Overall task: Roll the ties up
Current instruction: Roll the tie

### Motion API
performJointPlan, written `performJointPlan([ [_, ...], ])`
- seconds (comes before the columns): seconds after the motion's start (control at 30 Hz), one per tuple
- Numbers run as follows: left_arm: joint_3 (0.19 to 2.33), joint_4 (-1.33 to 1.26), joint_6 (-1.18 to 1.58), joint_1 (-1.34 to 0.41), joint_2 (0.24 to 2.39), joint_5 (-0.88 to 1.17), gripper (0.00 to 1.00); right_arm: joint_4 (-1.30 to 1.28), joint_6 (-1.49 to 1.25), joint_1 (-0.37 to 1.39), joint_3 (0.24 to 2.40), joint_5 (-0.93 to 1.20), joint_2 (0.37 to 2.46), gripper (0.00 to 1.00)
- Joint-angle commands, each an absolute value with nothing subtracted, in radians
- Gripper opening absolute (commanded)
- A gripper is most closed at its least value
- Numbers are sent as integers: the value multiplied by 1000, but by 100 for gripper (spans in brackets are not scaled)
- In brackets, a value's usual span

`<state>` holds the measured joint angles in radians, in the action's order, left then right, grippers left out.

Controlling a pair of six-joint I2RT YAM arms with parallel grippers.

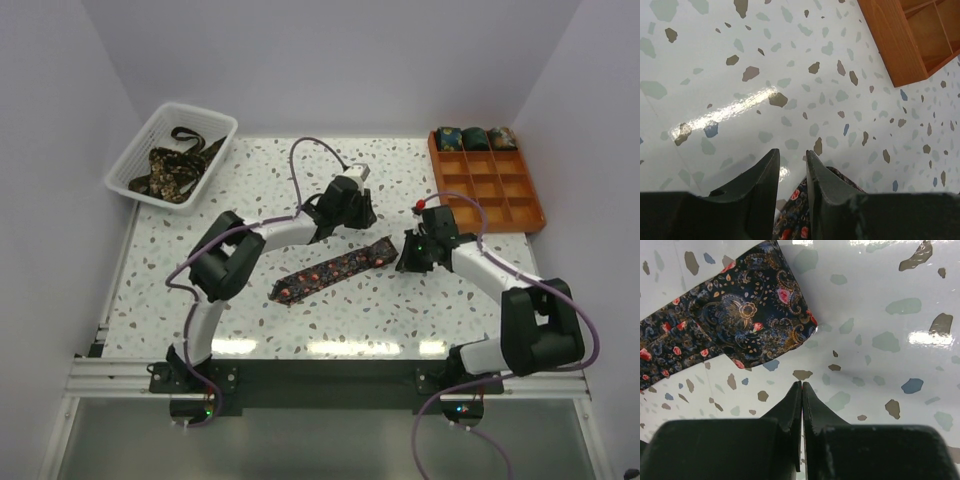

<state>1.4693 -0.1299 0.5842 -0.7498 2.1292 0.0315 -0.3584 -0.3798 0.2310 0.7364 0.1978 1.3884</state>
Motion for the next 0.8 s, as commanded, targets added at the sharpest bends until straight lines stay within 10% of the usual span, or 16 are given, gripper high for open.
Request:
performJointPlan([
  [0.0, 1548, -235, 538, -761, 2175, 55, 33, -344, -374, 242, 764, 202, 1414, 0],
  [0.77, 1562, -235, 577, -788, 2301, 66, 27, -244, -413, 245, 735, 235, 1499, 0],
])
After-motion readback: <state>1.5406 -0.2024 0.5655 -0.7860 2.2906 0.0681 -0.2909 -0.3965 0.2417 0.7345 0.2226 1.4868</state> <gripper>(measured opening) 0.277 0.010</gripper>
